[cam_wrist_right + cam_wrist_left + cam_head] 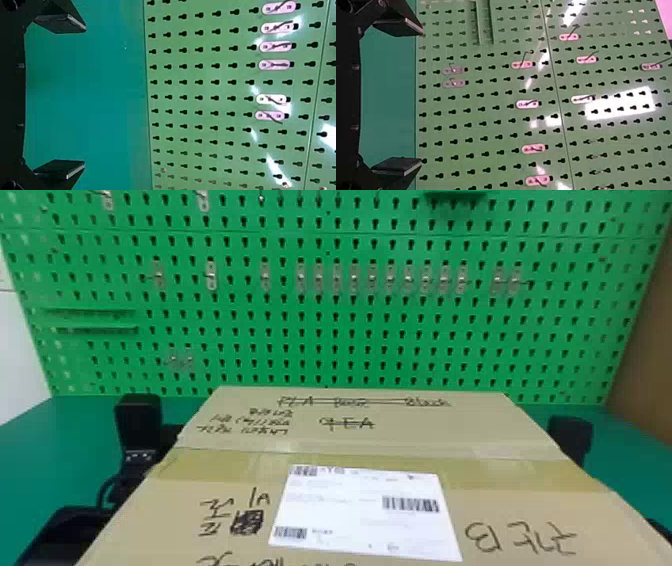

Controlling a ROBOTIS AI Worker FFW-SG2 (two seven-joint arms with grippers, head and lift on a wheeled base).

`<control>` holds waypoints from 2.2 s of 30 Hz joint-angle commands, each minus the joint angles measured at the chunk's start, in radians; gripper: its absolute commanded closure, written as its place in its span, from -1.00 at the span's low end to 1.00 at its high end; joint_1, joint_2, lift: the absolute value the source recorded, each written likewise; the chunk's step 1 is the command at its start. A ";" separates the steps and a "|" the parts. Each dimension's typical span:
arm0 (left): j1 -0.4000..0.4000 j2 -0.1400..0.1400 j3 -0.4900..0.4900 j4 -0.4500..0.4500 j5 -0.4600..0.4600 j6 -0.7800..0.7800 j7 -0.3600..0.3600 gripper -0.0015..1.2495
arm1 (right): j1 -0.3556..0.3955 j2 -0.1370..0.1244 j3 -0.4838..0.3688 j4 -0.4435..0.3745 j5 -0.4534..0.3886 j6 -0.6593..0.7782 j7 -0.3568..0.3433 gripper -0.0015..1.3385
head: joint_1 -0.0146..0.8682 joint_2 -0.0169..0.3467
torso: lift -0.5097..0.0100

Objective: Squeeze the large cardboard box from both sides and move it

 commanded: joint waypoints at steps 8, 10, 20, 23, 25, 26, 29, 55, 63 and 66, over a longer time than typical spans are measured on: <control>-0.002 -0.032 0.003 0.018 -0.006 -0.011 0.000 -0.80 | -0.005 -0.005 0.023 0.001 0.000 0.001 0.000 -0.85 | -0.07 -0.63 | 0.16; -0.002 -0.036 0.003 0.023 -0.005 -0.018 0.000 -0.80 | -0.005 -0.007 0.025 0.003 0.000 0.001 0.000 -0.85 | -0.07 -0.63 | 0.16; -0.005 -0.049 -0.003 0.032 -0.006 -0.023 0.000 -0.80 | -0.008 -0.004 0.043 0.009 -0.005 0.003 0.000 -0.85 | -0.07 -0.63 | 0.16; -0.007 -0.050 -0.006 0.035 -0.008 -0.023 0.000 -0.80 | -0.010 -0.002 0.052 0.012 -0.006 0.003 0.000 -0.85 | -0.07 -0.63 | 0.16; -0.007 -0.050 -0.007 0.035 -0.006 -0.023 0.000 -0.80 | -0.010 -0.002 0.057 0.013 -0.009 0.003 0.000 -0.85 | -0.07 -0.63 | 0.16; -0.007 -0.050 -0.007 0.035 -0.008 -0.023 0.000 -0.80 | -0.010 -0.001 0.061 0.015 -0.011 0.003 0.000 -0.85 | -0.07 -0.63 | 0.16; -0.007 -0.052 -0.009 0.037 -0.006 -0.025 0.000 -0.80 | -0.013 0.002 0.066 0.018 -0.012 0.001 0.000 -0.85 | -0.07 -0.63 | 0.16; -0.010 -0.067 -0.015 0.049 -0.017 -0.034 0.005 -0.80 | -0.019 0.004 0.094 0.029 -0.018 0.001 0.000 -0.85 | -0.07 -0.63 | 0.16; -0.008 -0.067 -0.013 0.049 -0.015 -0.037 0.005 -0.80 | -0.018 0.002 0.097 0.029 -0.020 0.003 0.000 -0.85 | -0.07 -0.63 | 0.16; -0.008 -0.067 -0.013 0.051 -0.015 -0.037 0.005 -0.80 | -0.019 0.002 0.104 0.030 -0.023 0.003 0.000 -0.85 | -0.07 -0.63 | 0.16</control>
